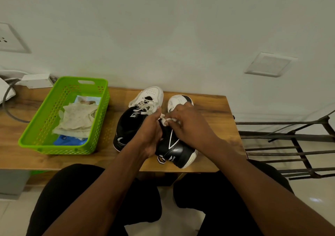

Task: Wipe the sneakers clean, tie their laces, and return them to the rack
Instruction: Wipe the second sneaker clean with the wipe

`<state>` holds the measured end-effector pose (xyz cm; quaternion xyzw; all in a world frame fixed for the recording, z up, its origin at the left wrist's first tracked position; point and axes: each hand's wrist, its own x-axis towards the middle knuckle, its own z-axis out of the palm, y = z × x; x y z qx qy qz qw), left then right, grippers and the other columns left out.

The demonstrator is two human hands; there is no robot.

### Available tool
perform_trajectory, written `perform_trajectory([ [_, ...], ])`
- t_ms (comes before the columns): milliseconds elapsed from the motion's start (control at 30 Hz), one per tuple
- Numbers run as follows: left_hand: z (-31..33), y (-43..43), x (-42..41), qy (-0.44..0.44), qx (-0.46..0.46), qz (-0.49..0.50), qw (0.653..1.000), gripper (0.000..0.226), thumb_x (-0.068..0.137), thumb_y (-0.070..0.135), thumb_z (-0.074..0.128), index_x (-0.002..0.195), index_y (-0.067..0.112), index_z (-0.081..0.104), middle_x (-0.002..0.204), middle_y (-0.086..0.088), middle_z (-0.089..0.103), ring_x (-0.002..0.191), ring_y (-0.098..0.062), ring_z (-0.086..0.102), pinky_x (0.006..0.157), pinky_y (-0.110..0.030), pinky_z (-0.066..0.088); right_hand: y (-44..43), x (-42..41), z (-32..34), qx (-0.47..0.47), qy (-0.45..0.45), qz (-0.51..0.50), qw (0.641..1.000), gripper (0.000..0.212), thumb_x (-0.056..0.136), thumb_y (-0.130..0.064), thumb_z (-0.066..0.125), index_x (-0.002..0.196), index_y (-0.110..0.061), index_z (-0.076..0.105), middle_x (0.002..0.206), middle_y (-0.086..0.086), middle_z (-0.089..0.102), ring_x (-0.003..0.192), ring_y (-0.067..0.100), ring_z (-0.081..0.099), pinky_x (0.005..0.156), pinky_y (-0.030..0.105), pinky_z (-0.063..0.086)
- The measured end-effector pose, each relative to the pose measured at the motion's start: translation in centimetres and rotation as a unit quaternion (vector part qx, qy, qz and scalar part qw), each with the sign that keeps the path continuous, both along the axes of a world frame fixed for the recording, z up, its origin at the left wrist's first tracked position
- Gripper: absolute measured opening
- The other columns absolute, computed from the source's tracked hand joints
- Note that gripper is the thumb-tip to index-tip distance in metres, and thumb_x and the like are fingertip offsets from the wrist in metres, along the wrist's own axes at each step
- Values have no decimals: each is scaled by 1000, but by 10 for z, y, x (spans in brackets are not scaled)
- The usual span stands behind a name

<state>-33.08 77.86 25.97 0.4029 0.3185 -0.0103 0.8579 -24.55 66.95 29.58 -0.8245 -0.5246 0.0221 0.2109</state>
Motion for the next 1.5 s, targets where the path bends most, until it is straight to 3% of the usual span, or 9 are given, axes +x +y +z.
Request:
perform_trajectory([
  [200,11,10,-4,45,-5,-20,999,33,101,25,48,117,4,67,95,-15,76,83,-26,71,76,-34,58,-31,-43,5,-56,-40,248,966,20,97,-30,54,105,-24,72,96,-8,63,92,14,47,76,34,36],
  [333,15,15,-2,31,-19,2,999,27,102,18,46,120,4,61,88,-13,73,70,-24,70,60,-32,59,-25,-20,6,30,-38,158,986,16,92,-25,62,104,-21,72,91,-4,62,91,17,46,73,32,37],
  [467,11,17,-4,34,-26,8,999,32,99,16,52,126,1,61,101,-18,73,86,-30,70,83,-42,58,-25,8,10,47,-34,-6,998,19,91,-21,63,108,-17,72,92,1,65,90,17,47,73,41,47],
  [667,12,18,-2,30,-39,-8,999,24,101,16,49,114,2,63,90,-16,73,76,-27,69,79,-41,57,-41,-26,17,-26,0,181,983,19,94,-33,56,106,-28,71,93,-8,62,93,14,48,80,37,40],
  [833,15,13,-3,-52,-35,-28,998,33,103,29,50,120,5,64,103,-16,74,87,-27,73,76,-38,61,-32,3,11,77,-4,56,995,23,94,-31,57,109,-19,69,91,-3,58,92,15,44,72,26,37],
  [967,9,-2,-12,-36,153,-93,983,28,95,42,60,85,19,71,80,1,72,79,-16,66,78,-28,48,-19,12,-13,9,-55,40,998,18,91,-18,57,106,-10,64,97,6,56,91,20,48,71,33,42],
  [1200,3,-25,-19,-49,259,-124,957,28,88,-1,68,115,5,70,107,-12,77,103,-28,73,96,-41,56,-2,33,-21,-26,-26,-102,994,21,96,-20,50,110,-9,61,109,11,60,101,28,55,79,36,43],
  [1400,-2,-12,4,-59,143,2,988,21,93,5,61,113,3,69,100,-13,77,90,-27,74,76,-33,59,-43,29,8,84,99,-122,984,18,87,-14,66,104,-20,64,91,-14,62,80,-2,55,72,12,44],
  [1500,-8,-12,10,-40,129,32,990,21,94,7,60,113,2,68,95,-12,77,85,-24,74,70,-32,58,-45,26,3,23,63,-38,997,27,84,-7,64,107,-17,71,97,-1,69,88,12,61,77,27,50],
])
